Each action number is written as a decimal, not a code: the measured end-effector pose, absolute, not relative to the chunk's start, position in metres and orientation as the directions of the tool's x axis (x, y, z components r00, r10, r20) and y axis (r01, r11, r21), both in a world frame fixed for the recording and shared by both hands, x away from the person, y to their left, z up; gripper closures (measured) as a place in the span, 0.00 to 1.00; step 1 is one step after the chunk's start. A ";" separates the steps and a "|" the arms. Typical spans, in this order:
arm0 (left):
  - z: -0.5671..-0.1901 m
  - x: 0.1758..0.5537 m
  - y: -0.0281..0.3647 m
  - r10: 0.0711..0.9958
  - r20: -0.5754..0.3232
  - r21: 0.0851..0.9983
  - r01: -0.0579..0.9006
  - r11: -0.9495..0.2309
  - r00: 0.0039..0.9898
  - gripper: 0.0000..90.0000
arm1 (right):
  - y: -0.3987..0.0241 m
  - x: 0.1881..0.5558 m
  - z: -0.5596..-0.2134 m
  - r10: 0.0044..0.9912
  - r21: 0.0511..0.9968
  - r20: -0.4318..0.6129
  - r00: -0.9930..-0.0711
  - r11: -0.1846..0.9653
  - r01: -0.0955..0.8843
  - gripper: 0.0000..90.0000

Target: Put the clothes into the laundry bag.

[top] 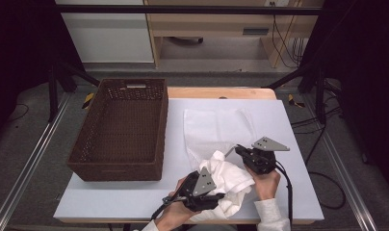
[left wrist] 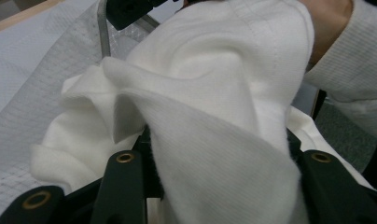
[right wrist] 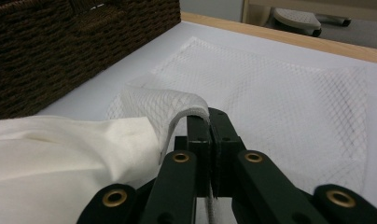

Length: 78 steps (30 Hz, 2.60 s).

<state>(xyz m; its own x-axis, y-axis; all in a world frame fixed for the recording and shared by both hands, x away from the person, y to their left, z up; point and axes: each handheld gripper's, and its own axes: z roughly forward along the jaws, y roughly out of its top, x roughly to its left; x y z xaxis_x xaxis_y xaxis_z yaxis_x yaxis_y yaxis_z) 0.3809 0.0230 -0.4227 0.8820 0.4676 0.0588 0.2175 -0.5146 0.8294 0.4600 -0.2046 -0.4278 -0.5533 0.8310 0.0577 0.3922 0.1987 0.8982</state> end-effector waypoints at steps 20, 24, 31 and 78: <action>-0.426 0.395 0.012 0.527 -0.010 0.846 0.288 -0.449 0.850 0.37 | -0.208 0.444 -0.429 0.821 0.895 0.062 -0.568 0.206 0.396 0.99; -0.427 0.399 0.001 0.547 -0.034 0.846 0.316 -0.430 0.836 0.71 | -0.205 0.444 -0.430 0.820 0.893 0.059 -0.570 0.212 0.397 0.99; -0.417 0.404 -0.021 0.556 0.114 0.831 0.228 -0.508 0.824 0.82 | -0.205 0.443 -0.429 0.814 0.897 0.072 -0.577 0.201 0.395 0.99; -0.441 0.443 0.047 0.641 -0.148 0.735 0.517 -0.438 0.753 0.14 | -0.209 0.439 -0.426 0.815 0.899 0.066 -0.575 0.202 0.389 0.98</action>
<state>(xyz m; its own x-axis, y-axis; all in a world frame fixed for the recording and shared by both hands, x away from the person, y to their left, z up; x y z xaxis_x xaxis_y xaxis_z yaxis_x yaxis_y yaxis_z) 0.4427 0.0470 -0.4409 0.7533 0.6408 -0.1476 0.5171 -0.4385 0.7351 0.4391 -0.2093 -0.4260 -0.5752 0.8153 0.0660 0.3891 0.2018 0.8988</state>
